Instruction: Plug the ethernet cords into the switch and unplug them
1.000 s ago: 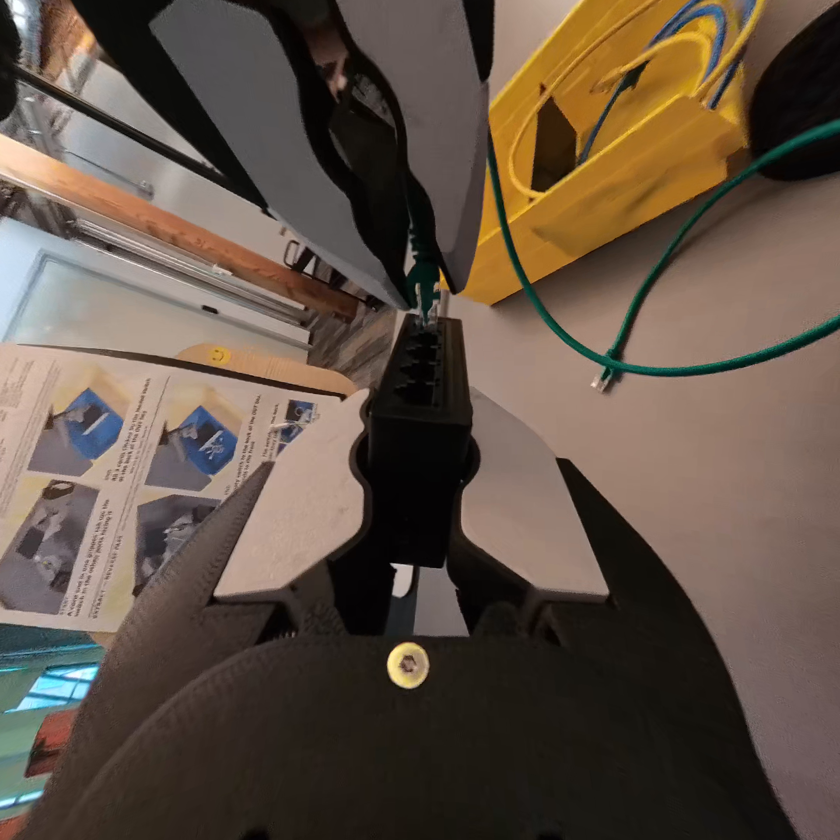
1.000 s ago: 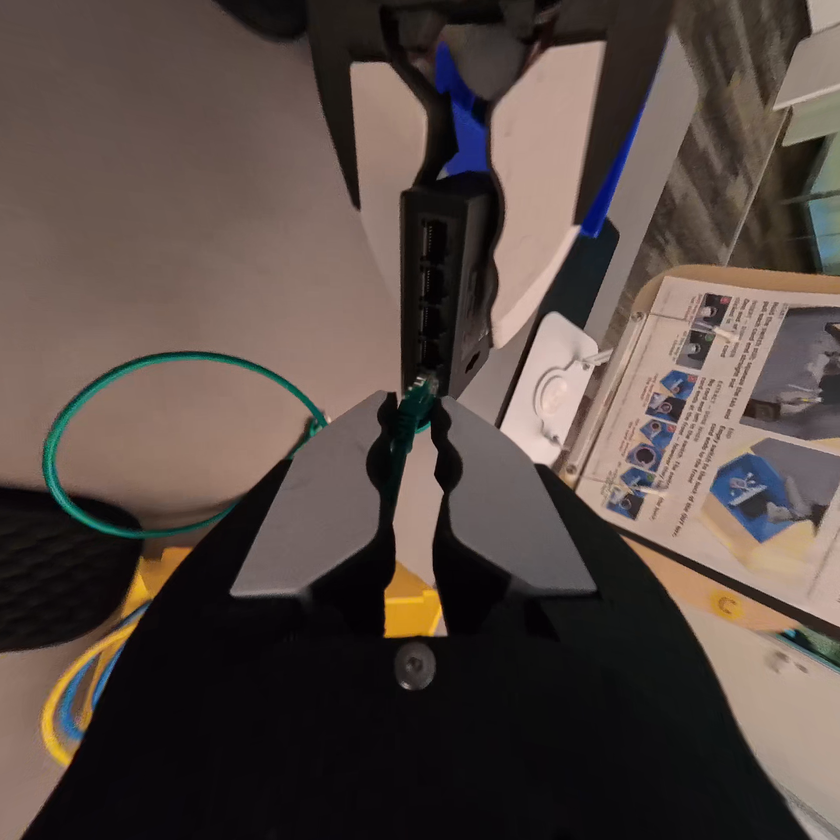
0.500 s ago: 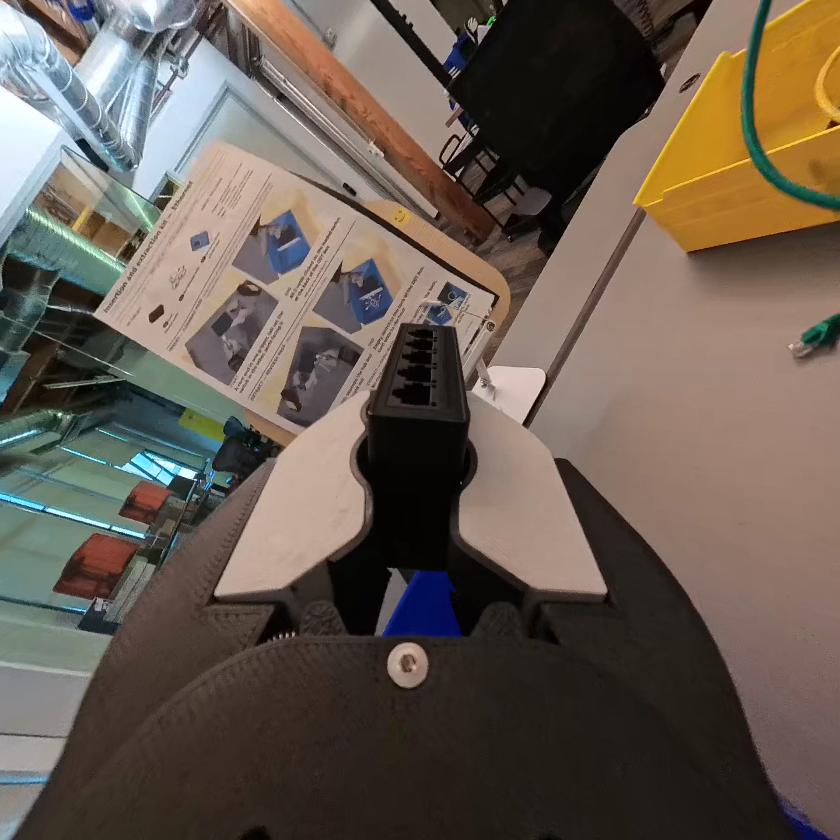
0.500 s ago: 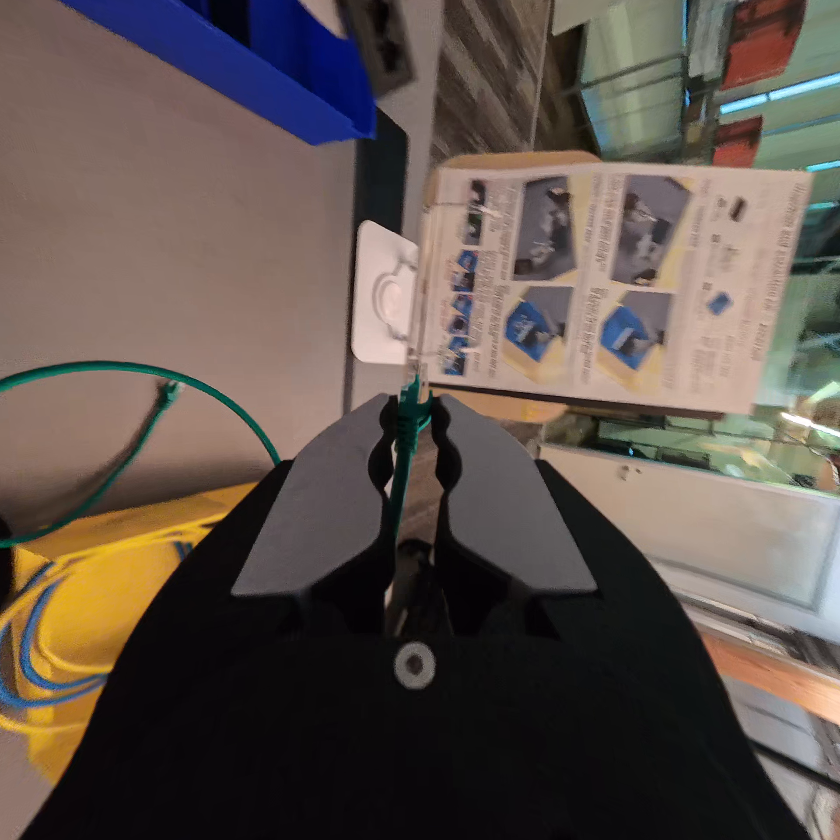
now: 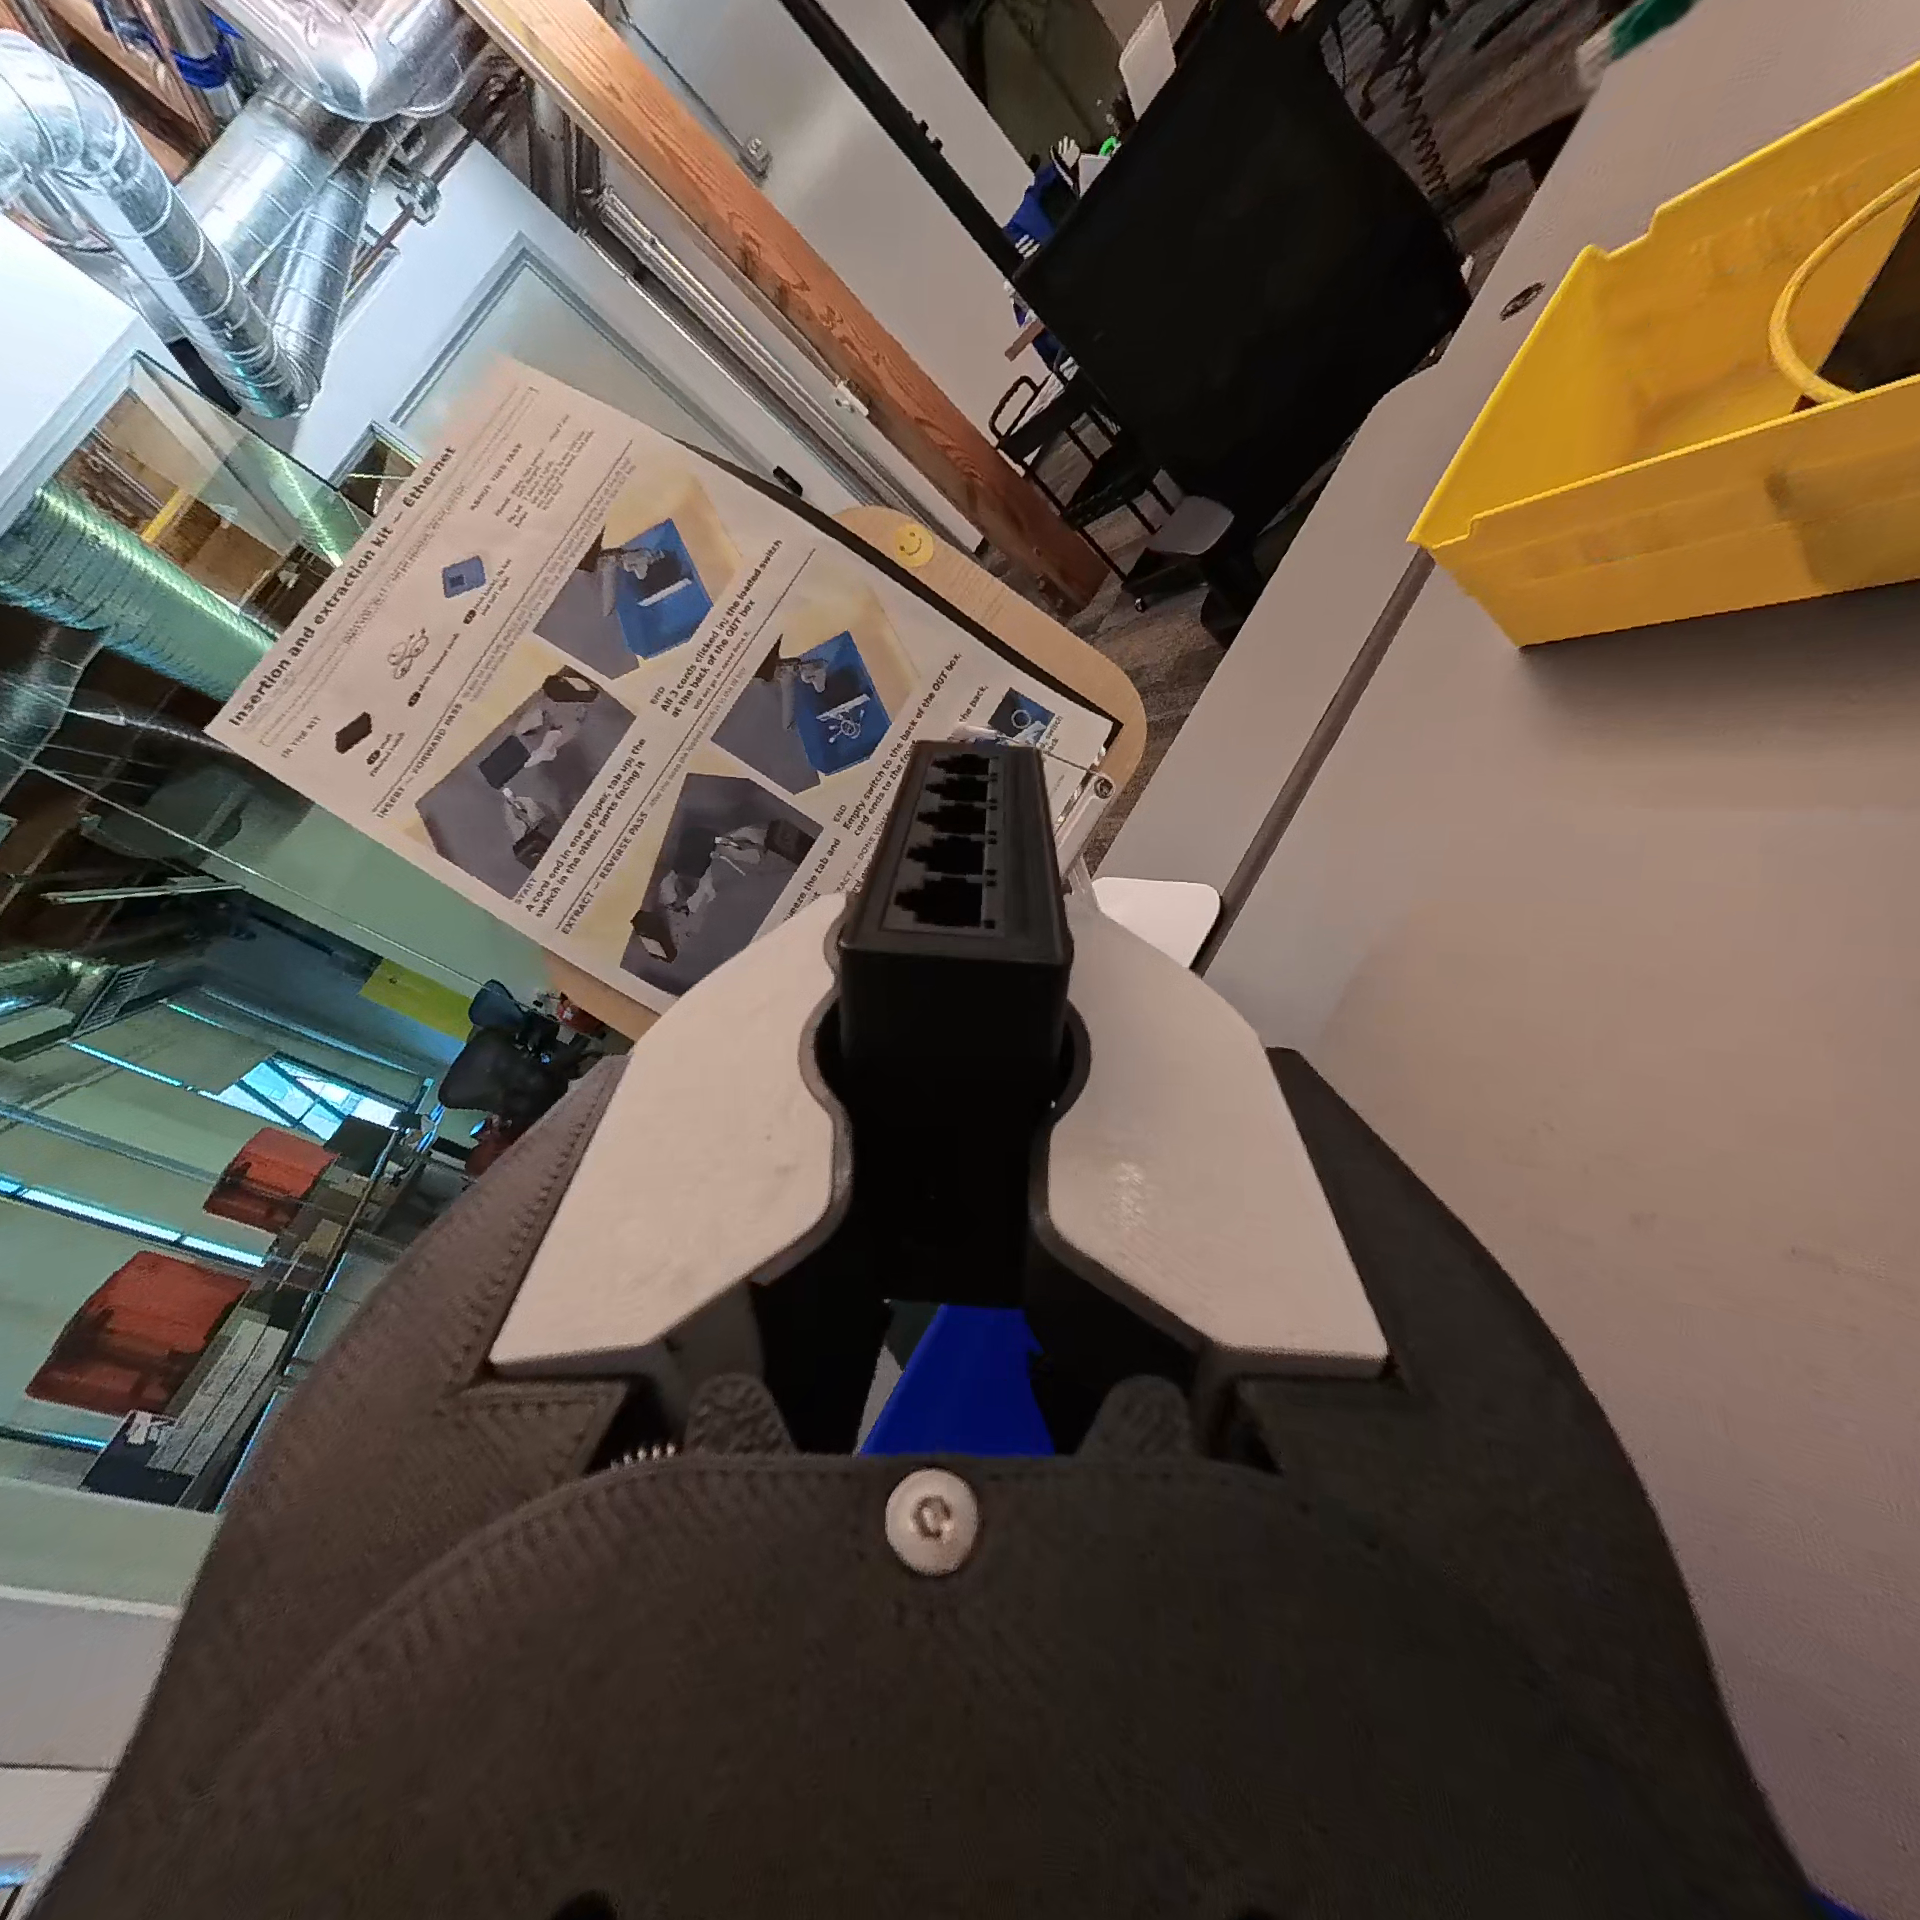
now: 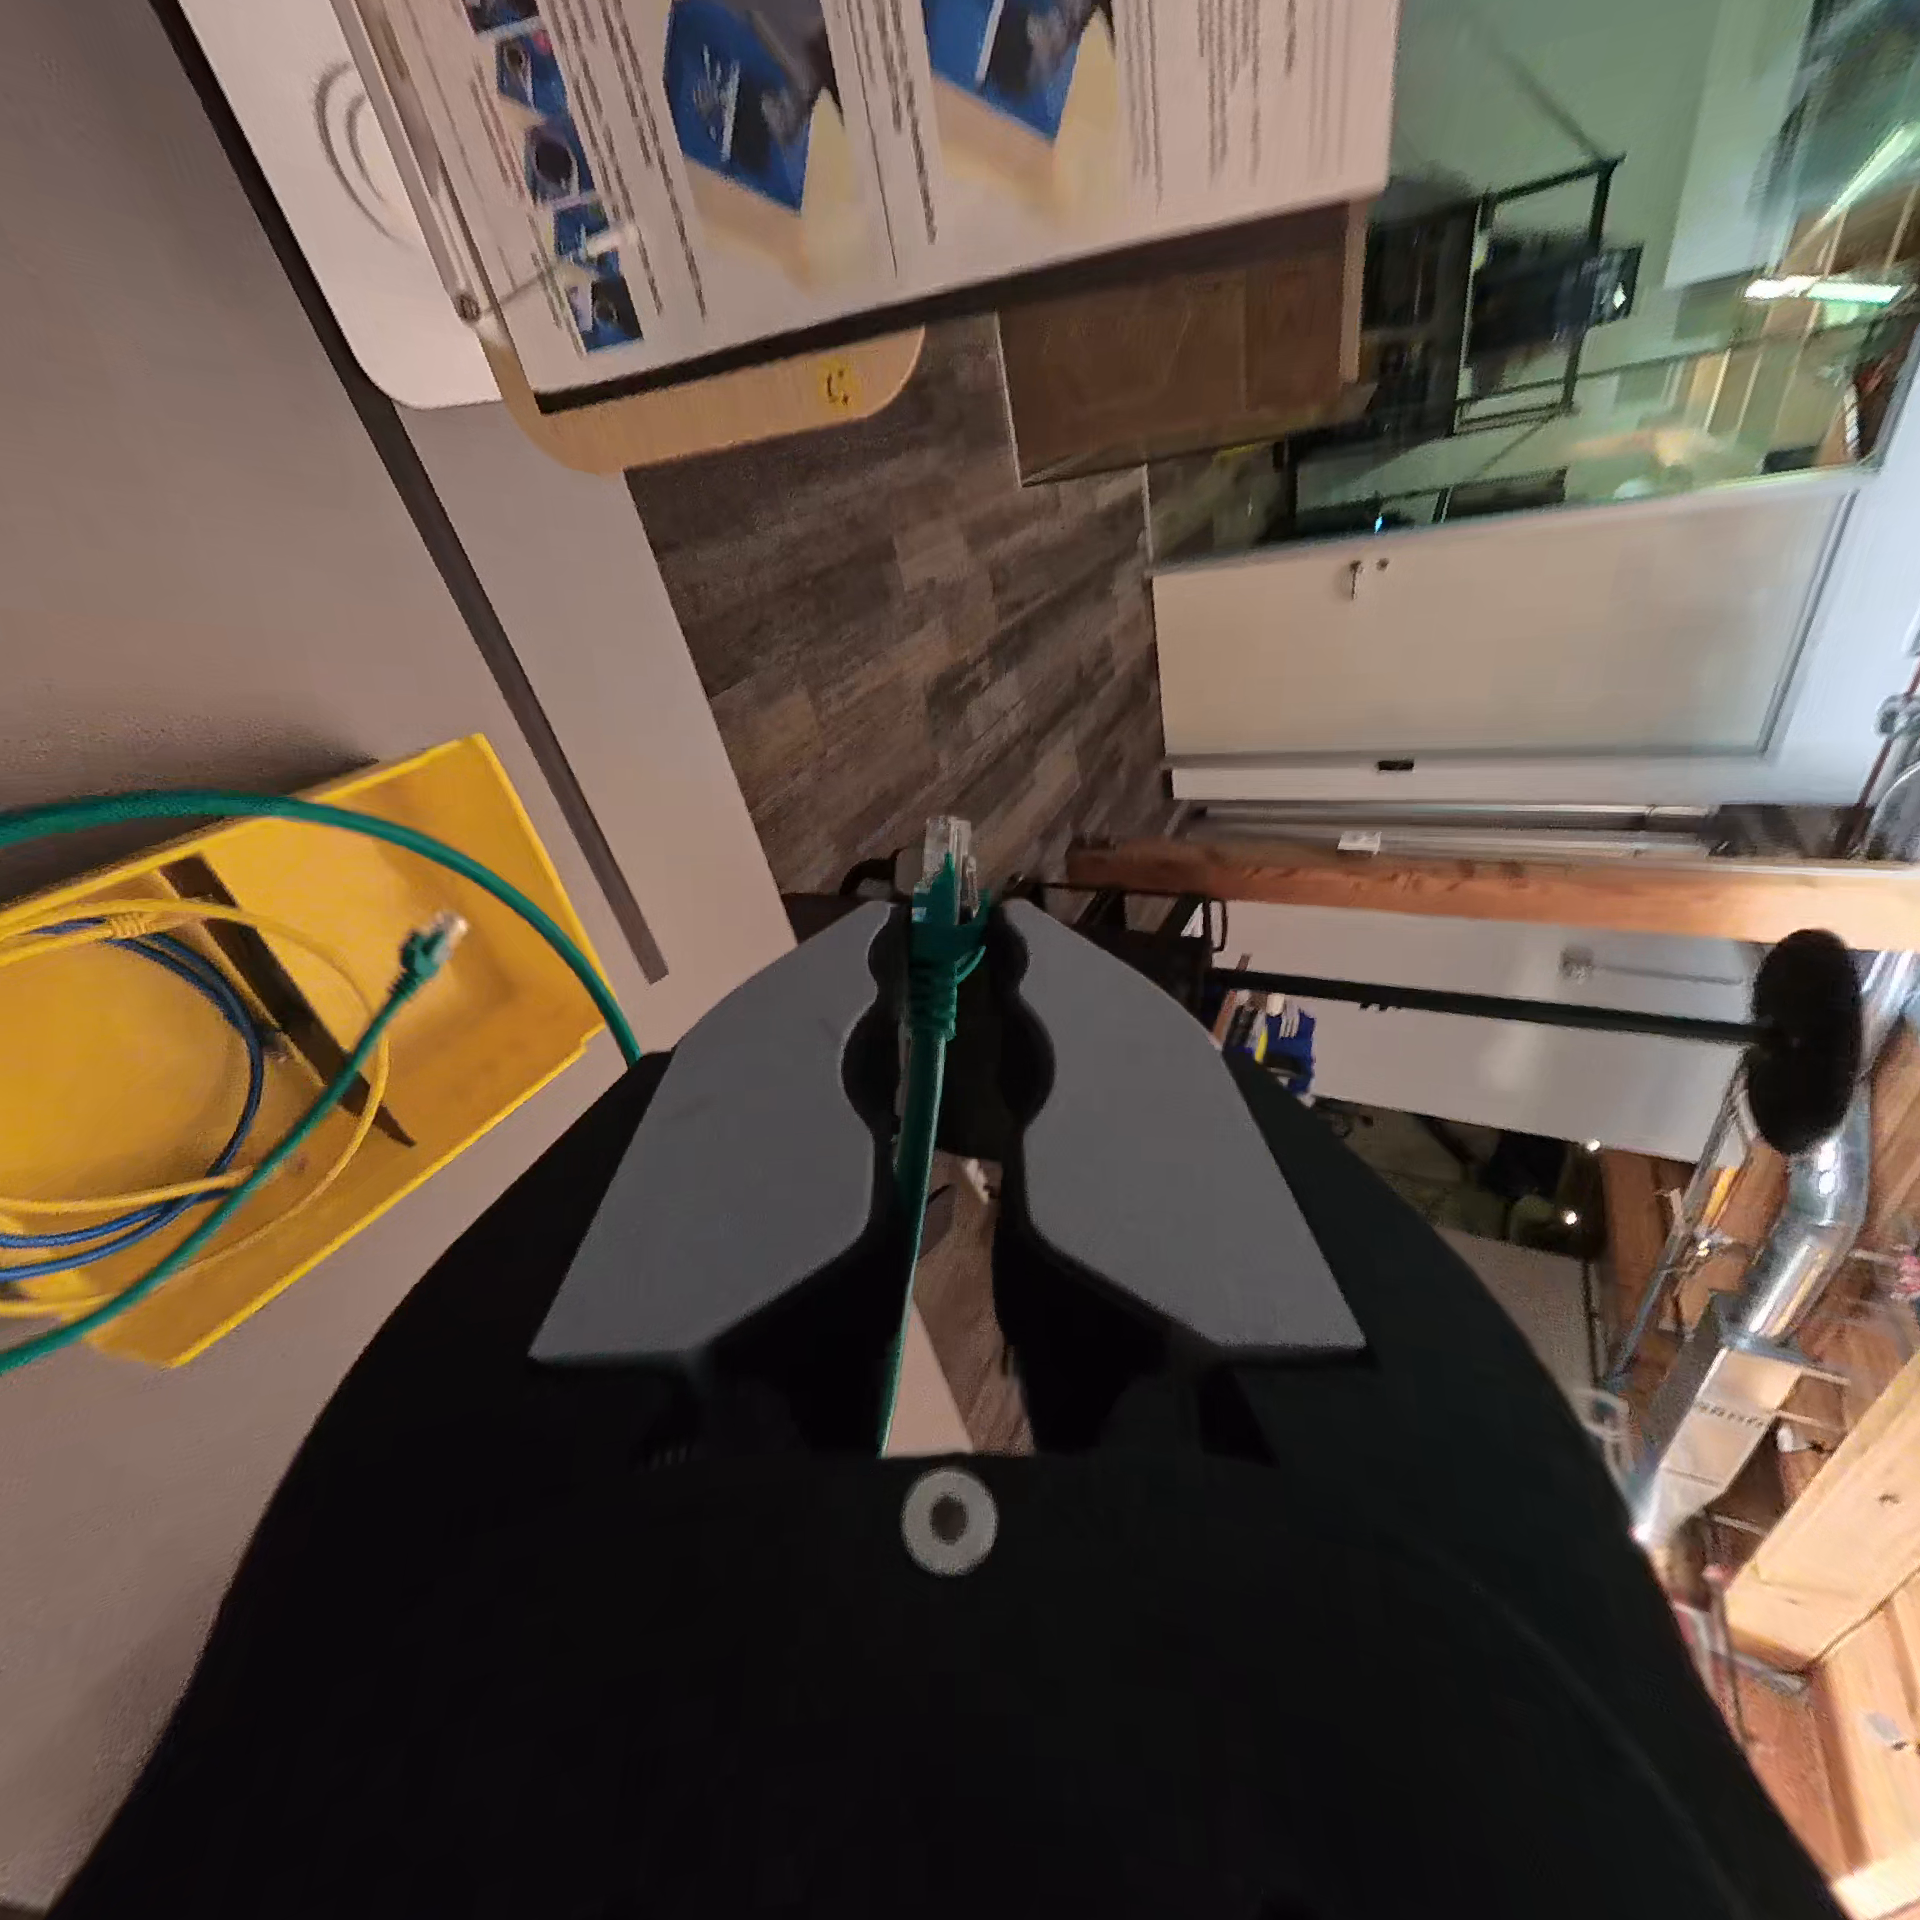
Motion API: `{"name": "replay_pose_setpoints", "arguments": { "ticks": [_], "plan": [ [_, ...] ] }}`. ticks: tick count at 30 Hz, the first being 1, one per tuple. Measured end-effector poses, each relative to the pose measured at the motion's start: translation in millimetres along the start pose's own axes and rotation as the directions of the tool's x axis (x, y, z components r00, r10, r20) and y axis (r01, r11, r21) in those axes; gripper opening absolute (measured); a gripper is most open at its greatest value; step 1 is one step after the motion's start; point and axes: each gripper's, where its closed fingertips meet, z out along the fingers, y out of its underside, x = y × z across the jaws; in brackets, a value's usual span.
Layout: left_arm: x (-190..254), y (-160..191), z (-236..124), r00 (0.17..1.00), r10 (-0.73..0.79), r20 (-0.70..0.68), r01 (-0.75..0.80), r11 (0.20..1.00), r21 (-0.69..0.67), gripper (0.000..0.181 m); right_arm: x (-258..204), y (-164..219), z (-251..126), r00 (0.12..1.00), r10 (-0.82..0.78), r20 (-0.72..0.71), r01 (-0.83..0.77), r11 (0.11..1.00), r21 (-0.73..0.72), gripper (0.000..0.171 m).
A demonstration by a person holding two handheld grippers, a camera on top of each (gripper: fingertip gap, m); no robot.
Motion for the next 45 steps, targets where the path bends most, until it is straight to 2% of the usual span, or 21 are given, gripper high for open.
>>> {"name": "replay_pose_setpoints", "arguments": {
  "ticks": [6, 13, 20, 27, 33, 38, 41, 43, 45],
  "plan": [
    [3.4, -0.6, 0.6, 1.0, -0.001, -0.014, 0.0, 1.0, -0.004, 0.03, -24.4, 56.4, 29.9, 0.995, 0.083, 0.048, -0.078, 0.992, -0.097, 0.016],
    [7.6, 0.7, 4.3, 1.0, 0.001, -0.029, -0.001, 1.0, -0.018, 0.03, -63.2, 99.3, 66.5, 0.98, 0.162, 0.116, -0.143, 0.977, -0.157, 0.016],
    [17.1, 1.2, 10.3, 0.998, 0.022, -0.052, -0.024, 0.999, -0.038, 0.03, -122.6, 107.1, 110.7, 0.913, 0.305, 0.271, -0.274, 0.951, -0.145, 0.015],
    [24.2, 1.8, 15.7, 0.997, 0.039, -0.07, -0.043, 0.998, -0.049, 0.03, -210.6, 135.3, 142.9, 0.815, 0.41, 0.41, -0.333, 0.91, -0.248, 0.015],
    [30.0, 3.0, 20.8, 0.995, 0.052, -0.083, -0.057, 0.996, -0.061, 0.03, -275.7, 153.9, 153.3, 0.794, 0.476, 0.377, -0.362, 0.87, -0.336, 0.015],
    [39.9, 1.6, 25.5, 0.992, 0.078, -0.104, -0.085, 0.994, -0.071, 0.03, -342.5, 154.5, 159.4, 0.711, 0.561, 0.423, -0.397, 0.818, -0.417, 0.015],
    [46.6, 0.3, 28.0, 0.989, 0.09, -0.12, -0.1, 0.992, -0.074, 0.03, -368.0, 154.9, 168.9, 0.692, 0.6, 0.402, -0.429, 0.79, -0.439, 0.017],
    [50.4, -0.3, 29.4, 0.987, 0.096, -0.13, -0.107, 0.991, -0.075, 0.03, -380.0, 149.9, 171.1, 0.656, 0.626, 0.423, -0.456, 0.774, -0.439, 0.021],
    [53.6, 0.0, 30.6, 0.985, 0.1, -0.14, -0.112, 0.991, -0.079, 0.03, -384.1, 144.9, 170.6, 0.582, 0.692, 0.428, -0.521, 0.721, -0.457, 0.024]
  ]
}}
